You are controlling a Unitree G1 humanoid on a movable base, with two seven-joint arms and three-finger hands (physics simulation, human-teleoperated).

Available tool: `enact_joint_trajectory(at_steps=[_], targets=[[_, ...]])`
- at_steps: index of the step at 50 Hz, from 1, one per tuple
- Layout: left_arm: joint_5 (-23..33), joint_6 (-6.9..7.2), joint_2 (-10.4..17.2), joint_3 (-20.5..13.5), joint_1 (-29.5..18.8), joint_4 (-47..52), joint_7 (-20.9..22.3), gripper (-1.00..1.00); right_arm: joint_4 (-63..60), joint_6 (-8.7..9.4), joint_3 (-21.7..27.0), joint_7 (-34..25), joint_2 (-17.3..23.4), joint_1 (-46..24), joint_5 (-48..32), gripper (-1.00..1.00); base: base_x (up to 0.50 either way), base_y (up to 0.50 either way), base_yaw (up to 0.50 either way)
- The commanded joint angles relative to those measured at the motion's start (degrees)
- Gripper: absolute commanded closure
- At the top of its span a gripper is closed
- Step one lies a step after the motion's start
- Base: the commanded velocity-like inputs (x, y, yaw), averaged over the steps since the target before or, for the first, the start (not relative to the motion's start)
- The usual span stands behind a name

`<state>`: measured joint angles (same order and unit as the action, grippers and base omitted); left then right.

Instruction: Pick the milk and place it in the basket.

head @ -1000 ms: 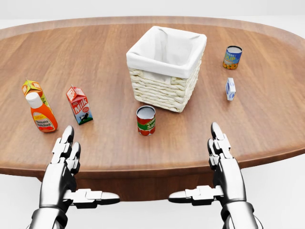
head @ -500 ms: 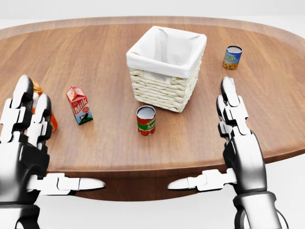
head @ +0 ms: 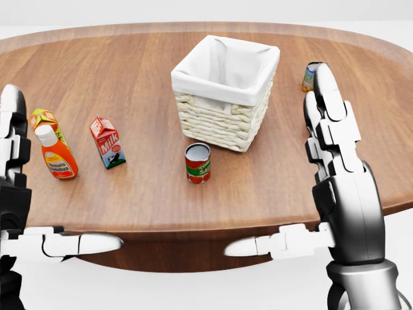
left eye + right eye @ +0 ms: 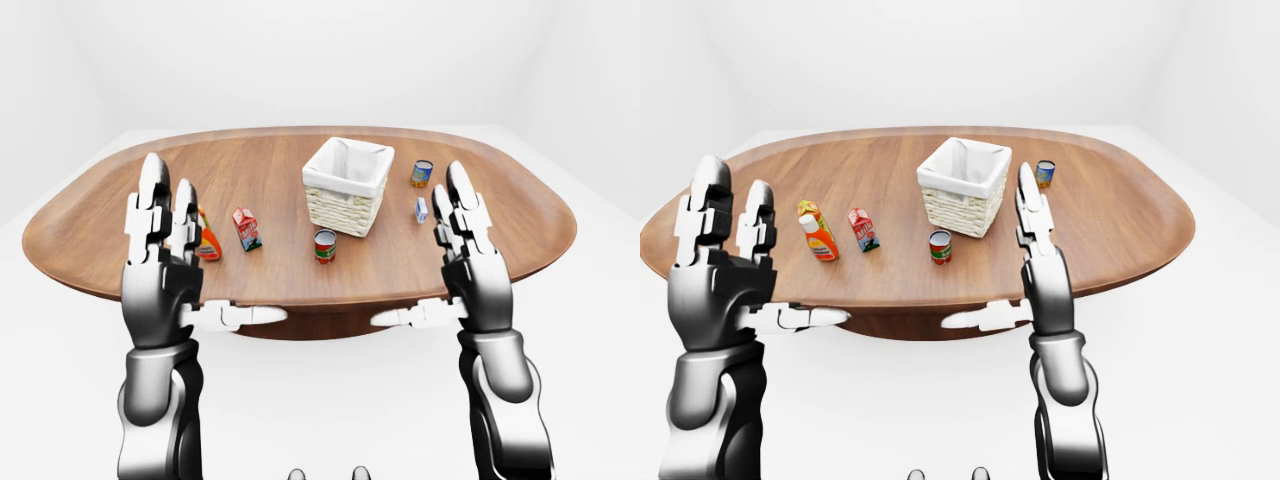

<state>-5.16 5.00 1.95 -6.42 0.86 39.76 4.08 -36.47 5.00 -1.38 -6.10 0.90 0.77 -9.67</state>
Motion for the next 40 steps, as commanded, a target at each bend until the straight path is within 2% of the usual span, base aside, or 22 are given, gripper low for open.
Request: enact_joint_trajectory(at_steps=[1,7,12,18,22,31,32,35,38,40], targets=[[-1.8,0.0,1.3,-4.1,-2.8,-0.9,-0.2,-1.0,-1.6,0.0,-0.3,1.2,-0.3,-1.1,-0.3,-0.98,0.0,0.0,0.0],[-5.8,0.0,4.6,-10.5,-6.2,-4.9,-1.1,-1.0,-1.5,0.0,-0.8,1.4,-0.1,-1.1,-0.5,-0.98,0.0,0.0,0.0],[-8.2,0.0,7.5,-13.8,-8.0,-10.1,-1.9,-1.0,-1.6,0.0,-0.8,1.3,-0.3,-1.3,-0.2,-0.98,0.0,0.0,0.0],[-13.2,0.0,12.2,-20.4,-9.9,-12.5,-3.8,-1.0,-1.5,0.0,-0.4,1.3,-0.2,-1.3,0.1,-0.98,0.0,0.0,0.0],[-16.0,0.0,16.6,-24.9,-11.2,-21.5,-3.9,-1.0,-1.1,0.0,-0.6,1.0,-0.1,-1.2,-0.2,-0.98,0.0,0.0,0.0],[-21.2,0.0,24.9,-31.3,-11.8,-39.0,-5.0,-1.0,-1.0,0.0,-0.6,0.9,0.0,-0.9,-0.7,-0.98,0.0,0.0,0.0],[-21.7,0.0,26.3,-32.5,-12.1,-43.4,-4.7,-1.0,-1.1,0.0,-0.8,0.8,0.0,-1.0,-0.9,-0.98,0.0,0.0,0.0],[-23.7,0.0,29.0,-33.2,-12.2,-50.2,-4.8,-1.0,-1.1,0.0,-1.0,0.7,-0.1,-1.0,-1.2,-0.98,0.0,0.0,0.0],[-25.9,-3.02,31.6,-34.2,-12.2,-56.7,-4.7,-1.0,-1.0,0.0,-0.9,0.6,-0.1,-1.0,-1.4,-0.98,0.0,0.0,0.0],[-27.1,-6.18,33.5,-34.7,-12.5,-62.0,-4.7,-1.0,-1.3,0.0,-0.9,0.5,-0.1,-1.1,-1.5,-0.98,0.0,0.0,0.0]])
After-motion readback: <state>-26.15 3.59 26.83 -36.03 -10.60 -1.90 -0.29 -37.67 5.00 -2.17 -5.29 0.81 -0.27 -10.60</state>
